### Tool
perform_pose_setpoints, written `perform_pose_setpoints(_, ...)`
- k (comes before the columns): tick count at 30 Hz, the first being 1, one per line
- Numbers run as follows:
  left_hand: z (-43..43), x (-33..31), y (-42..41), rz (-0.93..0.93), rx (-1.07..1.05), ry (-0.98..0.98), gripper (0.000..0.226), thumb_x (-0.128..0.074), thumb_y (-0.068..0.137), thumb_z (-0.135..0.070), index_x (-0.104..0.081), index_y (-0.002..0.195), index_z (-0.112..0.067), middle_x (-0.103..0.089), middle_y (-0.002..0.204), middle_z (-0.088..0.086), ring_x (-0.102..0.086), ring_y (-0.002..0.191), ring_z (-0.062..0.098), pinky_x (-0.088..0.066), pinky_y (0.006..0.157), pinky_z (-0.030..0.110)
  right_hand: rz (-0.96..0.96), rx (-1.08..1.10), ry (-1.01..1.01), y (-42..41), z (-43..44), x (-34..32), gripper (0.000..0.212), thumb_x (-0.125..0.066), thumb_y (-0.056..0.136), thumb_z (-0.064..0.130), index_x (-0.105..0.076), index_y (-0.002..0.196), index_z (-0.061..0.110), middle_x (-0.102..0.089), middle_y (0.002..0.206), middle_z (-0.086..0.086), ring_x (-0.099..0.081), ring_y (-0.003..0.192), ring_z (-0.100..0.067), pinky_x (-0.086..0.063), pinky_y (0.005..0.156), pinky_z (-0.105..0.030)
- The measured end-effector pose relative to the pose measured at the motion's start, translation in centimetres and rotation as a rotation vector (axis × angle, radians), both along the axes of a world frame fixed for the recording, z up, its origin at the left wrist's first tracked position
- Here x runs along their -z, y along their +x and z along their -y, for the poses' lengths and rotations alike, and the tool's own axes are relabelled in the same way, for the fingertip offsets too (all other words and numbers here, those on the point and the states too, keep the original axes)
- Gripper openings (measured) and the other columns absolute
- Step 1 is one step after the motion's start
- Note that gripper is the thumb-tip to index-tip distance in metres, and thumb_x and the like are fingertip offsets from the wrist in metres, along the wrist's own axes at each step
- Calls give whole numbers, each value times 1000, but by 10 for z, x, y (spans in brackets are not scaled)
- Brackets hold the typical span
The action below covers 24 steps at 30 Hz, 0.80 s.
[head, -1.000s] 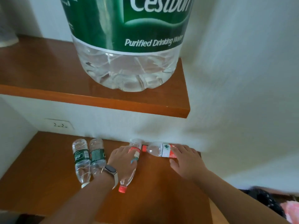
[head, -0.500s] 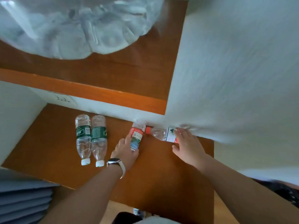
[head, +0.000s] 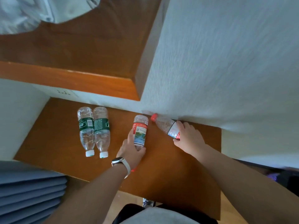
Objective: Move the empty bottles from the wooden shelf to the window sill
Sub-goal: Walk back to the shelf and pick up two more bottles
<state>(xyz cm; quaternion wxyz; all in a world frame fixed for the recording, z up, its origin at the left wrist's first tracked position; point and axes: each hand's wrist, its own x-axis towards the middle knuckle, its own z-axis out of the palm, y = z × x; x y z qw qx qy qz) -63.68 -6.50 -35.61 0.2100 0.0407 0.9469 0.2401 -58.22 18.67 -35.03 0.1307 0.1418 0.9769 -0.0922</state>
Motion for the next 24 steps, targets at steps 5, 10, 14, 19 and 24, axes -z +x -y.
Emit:
perform_pose_setpoints(5,-15,2,12,102,-82,95,89,-71,84,-46,-14,152,-38,-52,132,-1,-60,106,18,-58,80,31,-12,47,-69,13,9,3,75,-68,78,49,-35,139,19,-55,117,-4,-59,103,-24,-56,78,-40)
perform_pose_setpoints(10,-28,3,19,240,-212,231,95,-79,78,-38,-17,150,-37,-53,131,-1,-62,111,24,-60,90,45,-98,108,-162,33,14,-3,69,-71,76,49,-41,132,21,-56,114,1,-60,101,-18,-58,76,-35)
perform_pose_setpoints(14,-35,5,29,289,-263,319,92,-81,77,-32,-23,149,-30,-57,123,1,-65,103,21,-60,82,36,-176,153,-230,50,18,-7,72,-74,77,51,-40,134,25,-56,120,4,-59,106,-17,-58,80,-30)
perform_pose_setpoints(19,-34,5,30,306,-252,345,93,-82,79,-36,-23,150,-30,-53,133,0,-61,113,22,-59,92,43,-231,183,-395,63,20,-14,73,-77,77,50,-38,136,30,-56,125,9,-56,107,-11,-52,84,-19)
perform_pose_setpoints(24,-26,-11,16,96,-8,209,83,-73,89,-41,-23,154,-26,-39,147,5,-56,122,25,-56,93,39,-311,218,-519,70,23,-22,70,-78,78,47,-41,134,29,-57,122,10,-56,103,-7,-49,83,-14)
